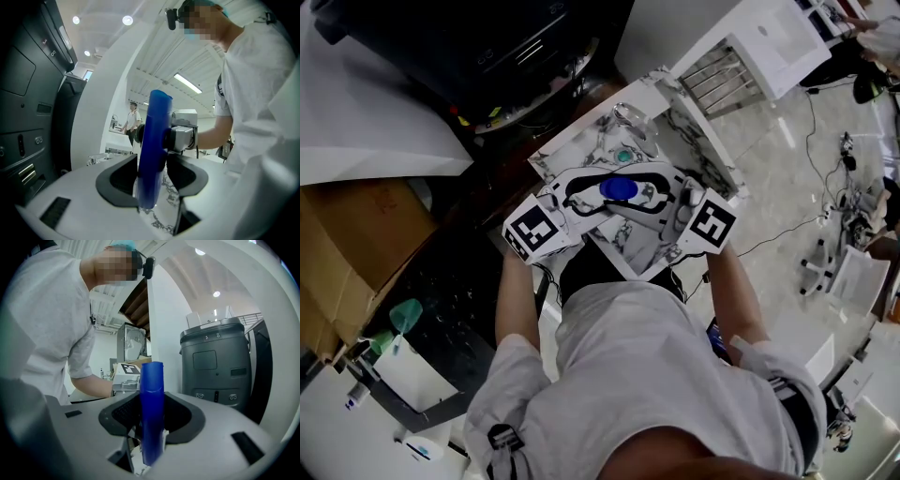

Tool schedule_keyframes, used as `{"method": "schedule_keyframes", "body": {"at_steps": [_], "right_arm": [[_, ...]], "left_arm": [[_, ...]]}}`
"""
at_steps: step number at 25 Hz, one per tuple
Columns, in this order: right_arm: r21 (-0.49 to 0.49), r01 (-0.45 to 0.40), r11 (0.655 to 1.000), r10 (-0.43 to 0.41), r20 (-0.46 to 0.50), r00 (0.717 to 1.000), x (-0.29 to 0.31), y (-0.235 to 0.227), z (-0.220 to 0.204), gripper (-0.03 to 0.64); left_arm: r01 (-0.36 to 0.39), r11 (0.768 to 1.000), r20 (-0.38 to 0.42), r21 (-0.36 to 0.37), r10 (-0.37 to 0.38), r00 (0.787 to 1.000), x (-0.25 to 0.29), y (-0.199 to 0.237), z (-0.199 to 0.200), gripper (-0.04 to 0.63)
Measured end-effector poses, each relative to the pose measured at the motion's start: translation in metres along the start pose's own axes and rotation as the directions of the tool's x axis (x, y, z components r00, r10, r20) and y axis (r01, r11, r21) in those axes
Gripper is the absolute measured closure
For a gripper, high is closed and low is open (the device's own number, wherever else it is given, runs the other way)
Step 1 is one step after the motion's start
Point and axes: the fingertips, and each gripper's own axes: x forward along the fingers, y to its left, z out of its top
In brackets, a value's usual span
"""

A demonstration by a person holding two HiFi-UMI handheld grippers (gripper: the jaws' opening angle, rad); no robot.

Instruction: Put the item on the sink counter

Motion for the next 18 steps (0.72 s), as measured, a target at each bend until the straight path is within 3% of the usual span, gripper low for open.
{"method": "schedule_keyframes", "body": {"at_steps": [7,14,18], "right_arm": [[0.011,0.001,1.000,-0.001,-0.003,1.000,-0.004,-0.001,-0.003,0.465],[-0.047,0.038,0.998,-0.040,-0.055,0.998,-0.004,-0.003,-0.012,0.463],[-0.034,0.083,0.996,-0.084,-0.045,0.995,-0.004,-0.008,-0.012,0.462]], "left_arm": [[-0.031,0.999,0.007,0.037,0.031,0.999,0.004,0.000,-0.001,0.413],[-0.125,0.988,0.013,0.085,0.125,0.992,0.007,0.004,-0.006,0.414],[-0.180,0.981,0.036,0.075,0.178,0.983,0.006,0.007,-0.007,0.419]]}}
